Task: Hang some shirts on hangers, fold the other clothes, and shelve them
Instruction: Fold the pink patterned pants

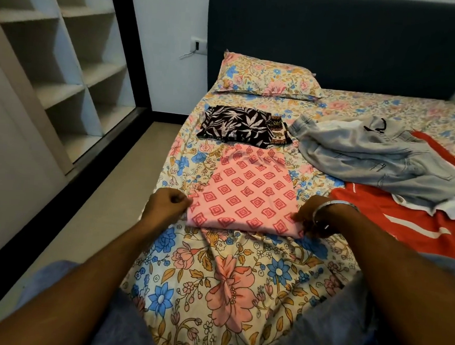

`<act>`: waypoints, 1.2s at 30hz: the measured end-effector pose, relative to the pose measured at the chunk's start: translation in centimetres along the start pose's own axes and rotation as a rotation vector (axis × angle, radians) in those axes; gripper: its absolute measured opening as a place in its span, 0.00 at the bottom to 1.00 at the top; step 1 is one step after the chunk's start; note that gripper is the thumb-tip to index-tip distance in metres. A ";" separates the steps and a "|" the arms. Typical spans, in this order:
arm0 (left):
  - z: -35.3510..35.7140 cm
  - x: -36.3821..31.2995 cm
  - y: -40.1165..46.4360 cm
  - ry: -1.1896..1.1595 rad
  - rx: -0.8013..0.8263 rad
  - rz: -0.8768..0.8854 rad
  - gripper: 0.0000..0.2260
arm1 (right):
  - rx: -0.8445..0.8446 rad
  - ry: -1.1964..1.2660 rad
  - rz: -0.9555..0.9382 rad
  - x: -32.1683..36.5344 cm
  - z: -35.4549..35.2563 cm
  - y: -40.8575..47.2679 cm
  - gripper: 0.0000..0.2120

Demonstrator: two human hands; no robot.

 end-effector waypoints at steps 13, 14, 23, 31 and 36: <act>-0.3 -5.2 -1.7 0.505 -0.434 0.544 0.18 | -0.421 -0.370 -0.221 3.0 -1.7 -0.2 0.19; 1.3 -6.5 -2.2 0.558 -0.394 0.650 0.21 | -0.567 -0.454 -0.336 4.4 -1.5 -0.8 0.22; 8.8 -2.3 0.5 0.876 0.084 0.370 0.31 | -0.306 -0.541 -0.688 5.9 6.7 5.1 0.33; 11.1 -8.4 2.4 0.835 0.022 0.615 0.29 | -0.596 -0.373 -0.732 9.9 0.6 8.4 0.32; 15.7 -8.7 11.5 0.754 0.132 0.482 0.27 | -0.472 -0.448 -0.791 12.2 3.9 11.9 0.28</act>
Point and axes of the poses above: each hand's wrist, its own y-axis towards the middle knuckle, its own z-axis out of the palm, x = y × z, the point moved 7 cm from there along y, towards the middle knuckle, and after that the axes turned 1 degree about -z, right-handed, at the moved point
